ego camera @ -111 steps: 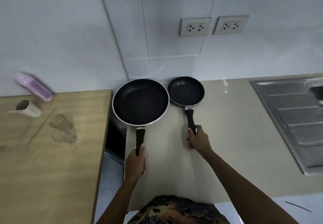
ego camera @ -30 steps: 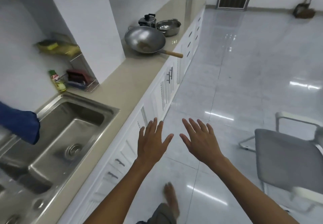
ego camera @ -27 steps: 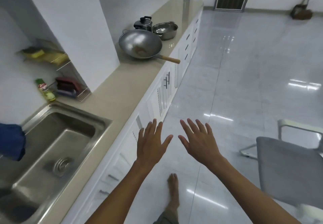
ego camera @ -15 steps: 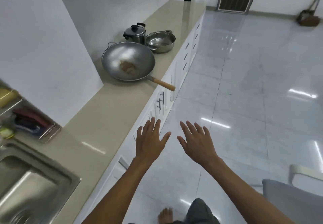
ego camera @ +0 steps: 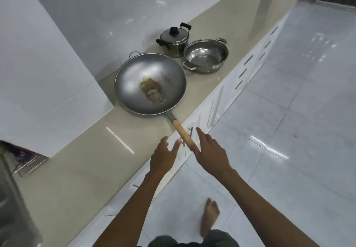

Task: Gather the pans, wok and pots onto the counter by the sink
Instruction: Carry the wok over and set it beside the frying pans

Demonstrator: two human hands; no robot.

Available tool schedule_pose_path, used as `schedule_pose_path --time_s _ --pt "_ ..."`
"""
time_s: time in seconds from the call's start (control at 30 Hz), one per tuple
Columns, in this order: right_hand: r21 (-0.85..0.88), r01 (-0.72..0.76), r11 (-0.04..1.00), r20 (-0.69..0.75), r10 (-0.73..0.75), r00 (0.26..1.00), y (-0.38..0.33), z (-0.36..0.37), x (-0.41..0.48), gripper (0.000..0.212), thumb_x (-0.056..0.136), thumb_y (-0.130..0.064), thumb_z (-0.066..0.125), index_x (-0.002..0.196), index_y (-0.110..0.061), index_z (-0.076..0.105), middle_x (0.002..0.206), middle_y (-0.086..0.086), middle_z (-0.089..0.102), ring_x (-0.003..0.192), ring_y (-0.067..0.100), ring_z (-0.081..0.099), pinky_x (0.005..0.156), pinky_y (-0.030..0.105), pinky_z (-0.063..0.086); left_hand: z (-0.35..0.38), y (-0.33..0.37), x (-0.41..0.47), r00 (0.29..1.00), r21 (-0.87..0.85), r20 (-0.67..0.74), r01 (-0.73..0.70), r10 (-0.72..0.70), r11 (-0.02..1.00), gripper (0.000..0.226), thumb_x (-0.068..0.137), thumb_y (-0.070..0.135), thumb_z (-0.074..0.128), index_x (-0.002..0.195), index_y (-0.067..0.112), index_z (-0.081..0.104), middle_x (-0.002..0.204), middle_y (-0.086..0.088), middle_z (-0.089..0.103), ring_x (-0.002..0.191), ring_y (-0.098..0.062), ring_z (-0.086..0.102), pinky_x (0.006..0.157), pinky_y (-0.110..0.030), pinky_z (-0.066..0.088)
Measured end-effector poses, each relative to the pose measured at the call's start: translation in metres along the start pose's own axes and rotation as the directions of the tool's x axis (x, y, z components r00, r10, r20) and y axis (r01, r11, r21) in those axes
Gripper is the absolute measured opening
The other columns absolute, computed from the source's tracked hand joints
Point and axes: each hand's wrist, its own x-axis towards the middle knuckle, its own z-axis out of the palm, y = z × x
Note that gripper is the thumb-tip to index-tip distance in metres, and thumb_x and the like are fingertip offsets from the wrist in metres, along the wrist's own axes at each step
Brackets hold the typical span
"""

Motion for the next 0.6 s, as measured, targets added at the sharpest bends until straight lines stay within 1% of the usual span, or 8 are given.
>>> schedule_pose_path --time_s 0.07,0.13,0.23,0.33,0.43,0.5,0.57,0.6 --pt "0.135 -0.015 0.991 0.076 0.004 0.997 0.007 0.002 0.028 0.061 0.1 -0.057 0.04 0.15 -0.027 0.023 0.135 0.011 0.059 0.107 0.035 0.066 0.084 0.049 0.057 0.007 0.012 0.025 0.988 -0.172 0.01 0.156 -0.157 0.973 0.078 0.09 0.076 0.035 0.145 0.021 0.04 0.144 -0.005 0.056 0.126 -0.03 0.057 0.095 -0.035 0.045" --pt "0.274 -0.1 0.956 0.171 0.053 0.984 0.008 0.004 0.051 0.061 0.101 -0.059 0.034 0.152 -0.024 0.028 0.138 0.01 0.059 0.117 0.032 0.063 0.096 0.048 0.053 0.01 0.018 0.045 0.966 -0.347 0.028 0.252 -0.258 0.903 0.072 0.093 0.072 0.034 0.138 0.017 0.047 0.135 -0.008 0.061 0.117 -0.03 0.061 0.096 -0.038 0.049" --pt "0.416 -0.22 0.882 0.282 0.105 0.954 0.01 0.011 0.074 0.059 0.102 -0.053 0.037 0.15 -0.018 0.034 0.137 0.011 0.062 0.121 0.03 0.062 0.104 0.047 0.048 0.012 0.025 0.066 0.945 -0.561 0.032 0.286 -0.325 0.777 0.061 0.097 0.067 0.033 0.121 0.017 0.058 0.118 -0.007 0.067 0.103 -0.024 0.065 0.088 -0.041 0.051" --pt "0.469 -0.329 0.82 0.374 0.153 0.915 0.014 0.022 0.096 0.052 0.103 -0.051 0.035 0.147 -0.025 0.037 0.128 0.012 0.066 0.116 0.034 0.064 0.103 0.046 0.048 0.013 0.034 0.088 0.921 -0.631 0.043 0.327 -0.388 0.704 0.051 0.101 0.061 0.03 0.101 0.021 0.062 0.108 -0.005 0.071 0.097 -0.021 0.068 0.088 -0.042 0.051" --pt "0.528 -0.381 0.759 0.441 0.138 0.887 0.012 0.031 0.106 0.051 0.102 -0.054 0.034 0.148 -0.033 0.033 0.135 0.009 0.064 0.108 0.031 0.069 0.099 0.048 0.054 0.018 0.045 0.104 0.912 -0.67 0.09 0.353 -0.401 0.653 0.049 0.102 0.059 0.029 0.094 0.026 0.063 0.099 -0.001 0.074 0.094 -0.021 0.07 0.087 -0.041 0.052" --pt "0.577 -0.438 0.69 0.501 0.124 0.856 0.011 0.041 0.116 0.051 0.101 -0.055 0.036 0.148 -0.037 0.031 0.137 0.007 0.062 0.099 0.031 0.073 0.09 0.048 0.06 0.024 0.051 0.123 0.899 -0.697 0.109 0.374 -0.425 0.612 0.054 0.102 0.06 0.03 0.099 0.019 0.065 0.098 -0.004 0.074 0.093 -0.023 0.071 0.084 -0.038 0.055" --pt "0.623 -0.491 0.609 0.54 0.119 0.833 0.012 0.047 0.122 0.044 0.101 -0.055 0.038 0.143 -0.046 0.033 0.127 0.001 0.066 0.085 0.026 0.076 0.075 0.042 0.065 0.035 0.053 0.138 0.88 -0.724 0.147 0.407 -0.452 0.557 0.066 0.101 0.062 0.031 0.102 0.009 0.07 0.094 -0.009 0.077 0.088 -0.025 0.074 0.081 -0.036 0.058" --pt "0.644 -0.503 0.576 0.541 0.122 0.832 0.013 0.047 0.121 0.037 0.101 -0.055 0.038 0.137 -0.054 0.034 0.117 -0.009 0.068 0.079 0.023 0.077 0.067 0.037 0.065 0.041 0.053 0.141 0.869 -0.739 0.173 0.426 -0.463 0.522 0.07 0.099 0.064 0.032 0.101 0.006 0.071 0.091 -0.01 0.078 0.084 -0.025 0.076 0.082 -0.038 0.06"
